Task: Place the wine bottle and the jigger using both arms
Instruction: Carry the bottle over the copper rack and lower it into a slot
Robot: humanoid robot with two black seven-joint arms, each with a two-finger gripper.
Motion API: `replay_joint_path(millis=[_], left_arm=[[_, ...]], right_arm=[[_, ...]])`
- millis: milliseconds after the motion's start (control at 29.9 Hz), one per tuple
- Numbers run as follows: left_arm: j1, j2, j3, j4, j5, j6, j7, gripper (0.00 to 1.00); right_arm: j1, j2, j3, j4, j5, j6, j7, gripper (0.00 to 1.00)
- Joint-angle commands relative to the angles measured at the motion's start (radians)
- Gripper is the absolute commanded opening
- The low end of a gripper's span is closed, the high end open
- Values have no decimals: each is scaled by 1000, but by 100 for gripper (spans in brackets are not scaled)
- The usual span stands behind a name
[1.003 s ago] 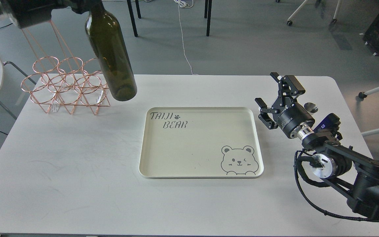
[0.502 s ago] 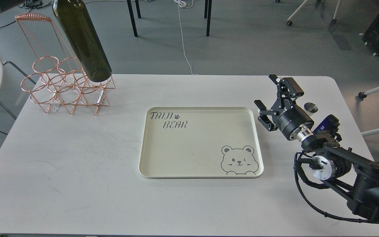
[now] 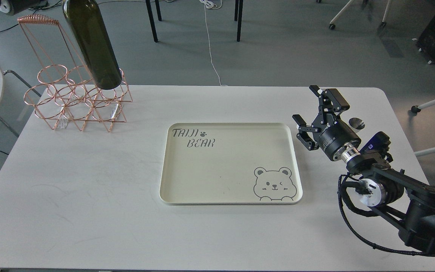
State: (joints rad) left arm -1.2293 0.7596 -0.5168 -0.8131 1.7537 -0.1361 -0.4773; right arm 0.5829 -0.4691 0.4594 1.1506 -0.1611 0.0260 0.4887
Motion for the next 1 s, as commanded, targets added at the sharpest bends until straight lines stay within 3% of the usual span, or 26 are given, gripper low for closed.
replay_joint_path(millis=[0, 234, 970], left_arm=[[10, 3, 1, -1, 3, 0, -9, 12], [11, 14, 77, -1, 3, 9, -10, 12], [8, 29, 78, -3, 43, 7, -11, 13]], right_arm=[[0, 1, 1, 0, 0, 0, 0, 99], [0, -3, 1, 0, 0, 0, 0, 99], [0, 0, 1, 0, 0, 0, 0, 99]])
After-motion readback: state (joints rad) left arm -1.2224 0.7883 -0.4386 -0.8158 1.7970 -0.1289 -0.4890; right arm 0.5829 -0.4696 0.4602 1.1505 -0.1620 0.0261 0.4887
